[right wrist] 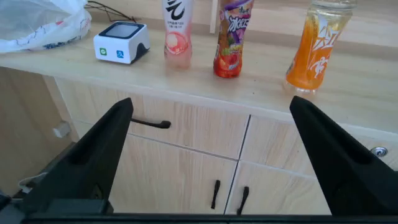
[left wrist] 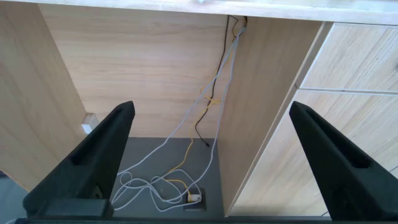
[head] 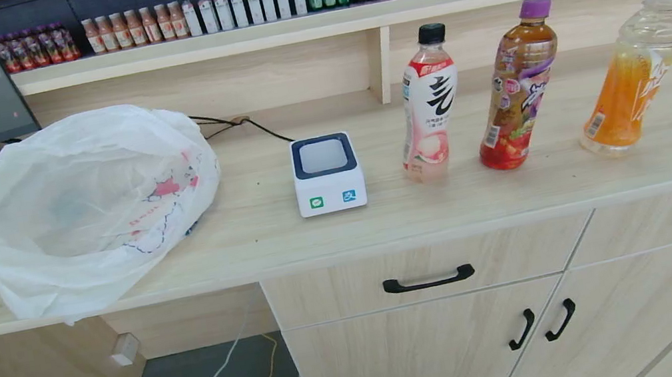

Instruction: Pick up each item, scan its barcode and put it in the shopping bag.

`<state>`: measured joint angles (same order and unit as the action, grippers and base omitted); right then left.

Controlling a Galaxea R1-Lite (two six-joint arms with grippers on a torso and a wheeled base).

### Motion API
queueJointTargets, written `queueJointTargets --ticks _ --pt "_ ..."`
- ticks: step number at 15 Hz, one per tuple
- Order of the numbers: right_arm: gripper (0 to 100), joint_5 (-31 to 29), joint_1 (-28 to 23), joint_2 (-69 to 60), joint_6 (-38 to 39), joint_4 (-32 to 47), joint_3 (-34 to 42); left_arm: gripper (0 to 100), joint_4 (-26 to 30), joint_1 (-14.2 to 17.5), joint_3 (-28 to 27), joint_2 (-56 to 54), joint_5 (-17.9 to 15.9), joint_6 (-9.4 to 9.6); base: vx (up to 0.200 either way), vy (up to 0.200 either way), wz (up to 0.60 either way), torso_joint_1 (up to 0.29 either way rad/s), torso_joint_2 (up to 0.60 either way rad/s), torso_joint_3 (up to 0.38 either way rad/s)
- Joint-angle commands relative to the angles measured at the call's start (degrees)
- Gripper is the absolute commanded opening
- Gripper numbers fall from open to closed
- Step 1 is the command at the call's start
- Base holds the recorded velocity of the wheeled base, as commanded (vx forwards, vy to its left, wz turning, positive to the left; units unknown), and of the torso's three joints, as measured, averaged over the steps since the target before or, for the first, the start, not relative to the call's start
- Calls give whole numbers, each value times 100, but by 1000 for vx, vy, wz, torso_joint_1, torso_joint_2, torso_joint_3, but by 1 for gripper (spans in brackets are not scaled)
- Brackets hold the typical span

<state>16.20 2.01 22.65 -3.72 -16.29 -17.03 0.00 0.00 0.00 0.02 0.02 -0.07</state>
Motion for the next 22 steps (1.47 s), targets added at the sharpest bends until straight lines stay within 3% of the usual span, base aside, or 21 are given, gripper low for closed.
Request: queueJointTargets --ticks 1,4,10,22 --pt "100 -3 54 1488 -6 -876 -187 100 0 0 0 -2 -2 -1 0 0 0 0 0 0" --pt "100 -3 405 2332 -147 -1843 -292 100 0 0 0 -2 6 -1 0 0 0 0 0 0" --pt "100 -3 950 3395 -1157 -2652 -529 100 0 0 0 -2 -2 -1 0 0 0 0 0 0" --pt "100 -135 1917 5206 -1034 -2722 -1575 100 0 0 0 -2 -2 -1 0 0 0 0 0 0"
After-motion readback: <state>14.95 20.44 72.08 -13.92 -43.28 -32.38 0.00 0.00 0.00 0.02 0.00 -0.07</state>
